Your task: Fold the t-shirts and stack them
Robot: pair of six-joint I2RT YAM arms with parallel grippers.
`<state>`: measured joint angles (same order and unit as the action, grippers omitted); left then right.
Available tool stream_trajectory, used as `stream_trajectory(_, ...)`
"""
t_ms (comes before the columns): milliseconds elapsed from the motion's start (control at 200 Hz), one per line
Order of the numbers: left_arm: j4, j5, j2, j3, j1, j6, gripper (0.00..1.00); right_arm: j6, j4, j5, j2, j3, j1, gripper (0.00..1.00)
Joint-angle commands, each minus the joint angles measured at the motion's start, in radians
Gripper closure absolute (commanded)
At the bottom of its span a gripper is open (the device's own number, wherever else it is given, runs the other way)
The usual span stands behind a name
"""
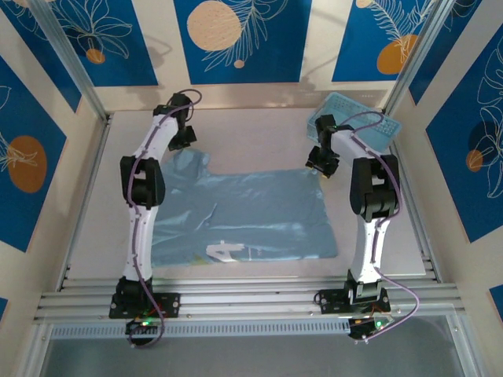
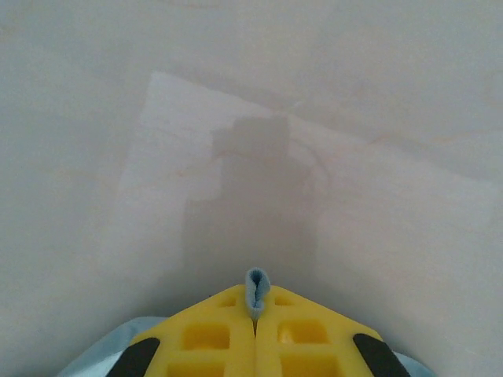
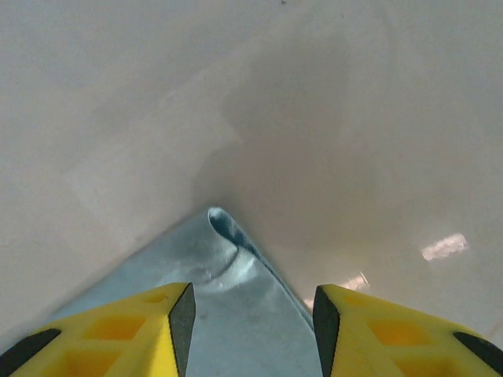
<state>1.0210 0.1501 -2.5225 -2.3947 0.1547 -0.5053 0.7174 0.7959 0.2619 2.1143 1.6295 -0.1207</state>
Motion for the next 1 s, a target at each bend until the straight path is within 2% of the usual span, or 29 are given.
stream_trajectory(0, 0.047, -0.035, 0.064, -0.026, -0.003, 0.010, 1.00, 0.016, -0.025, 0.011, 0.036, 0.056, -0.008, 0.54)
stream_trajectory(105, 0.058, -0.047, 0.077, -0.025, -0.002, 0.007, 1.00, 0.016, -0.037, 0.000, 0.058, 0.059, -0.010, 0.55)
stream_trajectory(305, 0.068, -0.052, 0.099, -0.015, -0.001, 0.009, 1.00, -0.001, -0.049, -0.006, 0.089, 0.059, -0.008, 0.65)
stream_trajectory(540, 0.100, -0.041, 0.115, -0.014, -0.002, 0.032, 1.00, -0.055, -0.037, 0.019, 0.073, 0.078, -0.010, 1.00)
stream_trajectory(725, 0.226, -0.014, 0.179, 0.027, -0.003, -0.009, 1.00, -0.142, -0.056, 0.044, -0.004, 0.033, -0.036, 1.00)
stream_trajectory(880, 0.216, -0.025, 0.379, 0.271, -0.005, -0.050, 1.00, -0.167, -0.074, 0.062, -0.103, -0.056, -0.062, 1.00)
stream_trajectory(995, 0.208, -0.073, 0.529, 0.445, -0.016, -0.061, 1.00, -0.153, -0.064, 0.068, -0.179, -0.123, -0.073, 1.00)
